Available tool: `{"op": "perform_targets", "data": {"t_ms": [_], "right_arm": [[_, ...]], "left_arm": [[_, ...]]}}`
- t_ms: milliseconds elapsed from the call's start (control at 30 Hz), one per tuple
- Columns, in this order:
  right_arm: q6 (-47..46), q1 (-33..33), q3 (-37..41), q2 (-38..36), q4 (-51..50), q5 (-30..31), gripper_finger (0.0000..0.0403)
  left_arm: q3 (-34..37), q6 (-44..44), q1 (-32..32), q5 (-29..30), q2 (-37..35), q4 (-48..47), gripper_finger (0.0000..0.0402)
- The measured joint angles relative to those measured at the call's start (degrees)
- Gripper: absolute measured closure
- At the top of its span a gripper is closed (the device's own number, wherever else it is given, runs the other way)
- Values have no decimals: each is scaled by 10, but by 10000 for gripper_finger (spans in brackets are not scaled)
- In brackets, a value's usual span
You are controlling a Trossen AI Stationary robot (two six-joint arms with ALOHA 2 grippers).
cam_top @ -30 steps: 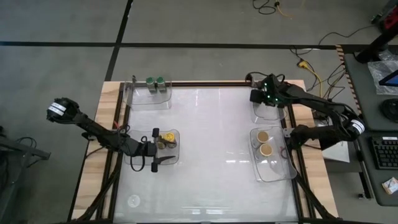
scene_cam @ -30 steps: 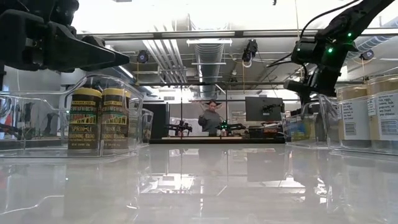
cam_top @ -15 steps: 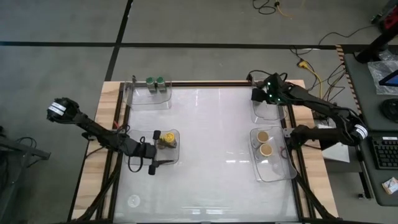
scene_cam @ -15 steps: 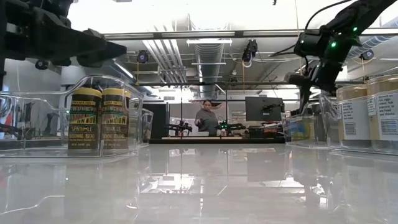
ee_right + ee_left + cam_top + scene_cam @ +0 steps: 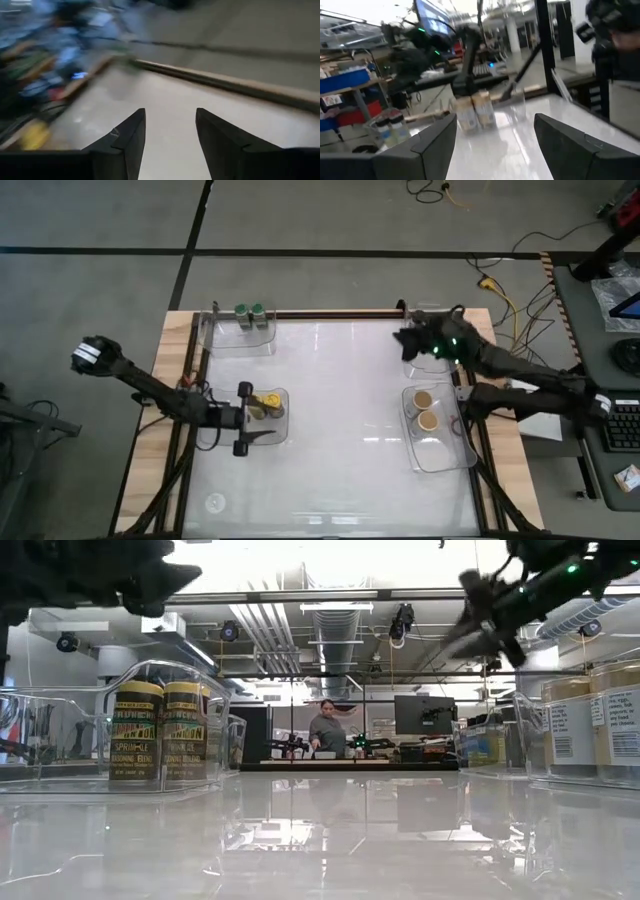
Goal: Sort spices by type
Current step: Return to Home Position
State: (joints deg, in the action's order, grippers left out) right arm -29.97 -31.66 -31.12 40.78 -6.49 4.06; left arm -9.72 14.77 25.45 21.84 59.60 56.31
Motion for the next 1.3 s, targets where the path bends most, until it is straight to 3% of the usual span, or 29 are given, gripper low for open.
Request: {"op": "perform_targets", "data": {"t_ms": [133, 267, 433, 600, 833, 1000, 1167, 1300], "right_arm": [[114, 114, 64, -1, 158, -13, 249], [199, 219, 94, 23, 238, -10, 272], [238, 290, 89, 26, 225, 0, 323], [276, 324, 89, -25, 170, 0, 379], [287, 329, 133, -161, 68, -8, 390], [290, 303, 183, -260, 69, -11, 390], [307, 255, 195, -304, 68, -41, 390], [325, 234, 190, -341, 26, -62, 390]], "left_arm": [[0, -29, 0, 1, -52, -7, 151], [0, -63, 0, 1, -95, -38, 151], [0, -80, 0, 59, -133, -41, 151], [0, -109, 0, 118, -183, -95, 151], [0, -160, -10, 10, -255, -189, 151], [0, -203, -95, -144, -271, -190, 151], [0, -223, -197, -161, -255, -223, 151], [0, -202, -216, -185, -270, -250, 151]]}}
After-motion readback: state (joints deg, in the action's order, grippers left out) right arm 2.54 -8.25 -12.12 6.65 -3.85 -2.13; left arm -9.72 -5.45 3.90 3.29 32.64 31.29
